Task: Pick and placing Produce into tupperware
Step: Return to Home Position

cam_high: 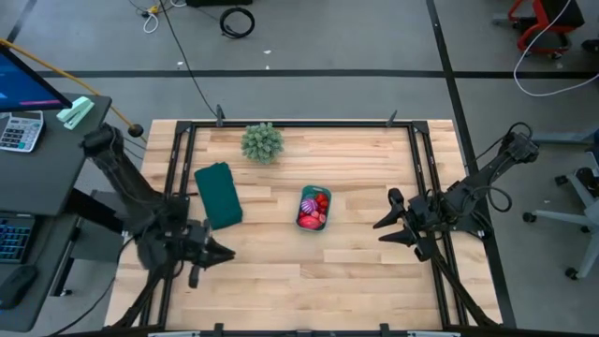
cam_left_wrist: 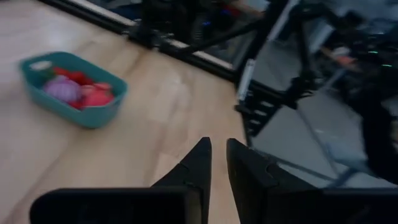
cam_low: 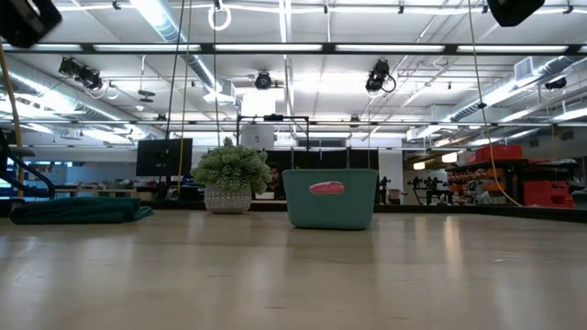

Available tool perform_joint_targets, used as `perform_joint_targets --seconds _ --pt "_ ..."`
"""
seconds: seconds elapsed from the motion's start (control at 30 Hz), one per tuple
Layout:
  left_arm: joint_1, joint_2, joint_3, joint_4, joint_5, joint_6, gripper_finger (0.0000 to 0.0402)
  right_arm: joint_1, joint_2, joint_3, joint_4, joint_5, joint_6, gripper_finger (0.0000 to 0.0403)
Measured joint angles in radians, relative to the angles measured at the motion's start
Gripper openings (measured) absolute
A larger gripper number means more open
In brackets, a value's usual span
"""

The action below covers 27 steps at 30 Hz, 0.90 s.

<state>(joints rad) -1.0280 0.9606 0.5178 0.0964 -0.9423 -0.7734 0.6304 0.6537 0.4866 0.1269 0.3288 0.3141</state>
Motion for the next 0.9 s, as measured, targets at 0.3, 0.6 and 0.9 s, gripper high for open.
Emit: perform_joint_targets --seconds 0.3,0.6,0.9 --pt "0.273 -0.068 -0.301 0.606 0.398 0.342 0.0062 0.0 -0.002 0.026 0.003 0.047 -0.039 0.0165" --pt "0.459 -0.346 -0.33 0.447 0.528 0.468 0.0053 0.0 -0.001 0.026 -0.151 0.075 -0.022 0.0164" --pt "0.508 -0.566 -0.33 0.243 0.529 0.444 0.0063 0.0 0.0 0.026 -0.197 0.168 0.022 0.0164"
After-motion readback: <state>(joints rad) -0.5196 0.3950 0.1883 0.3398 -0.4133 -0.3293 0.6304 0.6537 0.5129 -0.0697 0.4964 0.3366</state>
